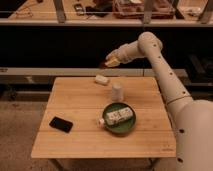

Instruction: Place the pepper on the white sponge

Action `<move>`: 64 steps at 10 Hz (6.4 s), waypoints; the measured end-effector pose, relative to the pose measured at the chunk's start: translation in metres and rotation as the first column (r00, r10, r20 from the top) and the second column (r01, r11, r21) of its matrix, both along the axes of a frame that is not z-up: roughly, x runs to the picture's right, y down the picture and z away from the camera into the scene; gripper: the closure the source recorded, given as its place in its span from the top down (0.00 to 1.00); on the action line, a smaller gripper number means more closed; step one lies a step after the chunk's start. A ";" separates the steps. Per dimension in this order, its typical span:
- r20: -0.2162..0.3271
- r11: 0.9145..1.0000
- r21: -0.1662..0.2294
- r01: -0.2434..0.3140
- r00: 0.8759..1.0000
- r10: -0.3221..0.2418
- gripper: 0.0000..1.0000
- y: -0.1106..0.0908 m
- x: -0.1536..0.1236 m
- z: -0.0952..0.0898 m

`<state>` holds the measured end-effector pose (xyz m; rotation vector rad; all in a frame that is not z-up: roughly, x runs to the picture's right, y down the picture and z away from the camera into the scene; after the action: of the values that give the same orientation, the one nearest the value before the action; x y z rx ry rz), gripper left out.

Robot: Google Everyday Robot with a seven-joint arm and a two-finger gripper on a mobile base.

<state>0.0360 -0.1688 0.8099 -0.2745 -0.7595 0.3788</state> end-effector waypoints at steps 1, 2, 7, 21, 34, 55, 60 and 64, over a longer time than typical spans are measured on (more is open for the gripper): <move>0.000 1.000 0.000 0.000 1.000 0.000 0.00 0.000 0.000 0.000; 0.000 1.000 0.000 0.000 1.000 0.000 0.00 0.000 0.000 0.000; 0.048 0.999 0.035 -0.037 0.998 0.035 0.00 -0.005 -0.014 0.024; 0.272 0.988 0.022 -0.154 0.952 0.142 0.00 0.028 -0.003 0.133; 0.071 0.989 0.017 -0.147 0.987 0.145 0.00 0.035 -0.004 0.176; 0.157 0.980 0.007 -0.197 0.968 0.194 0.00 0.056 -0.027 0.187; 0.133 0.983 0.019 -0.181 0.975 0.177 0.30 0.057 -0.022 0.195; 0.121 0.987 0.019 -0.162 0.980 0.158 0.72 0.057 -0.021 0.197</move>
<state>0.0150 -0.1118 1.0065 -0.2104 -0.9069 0.5067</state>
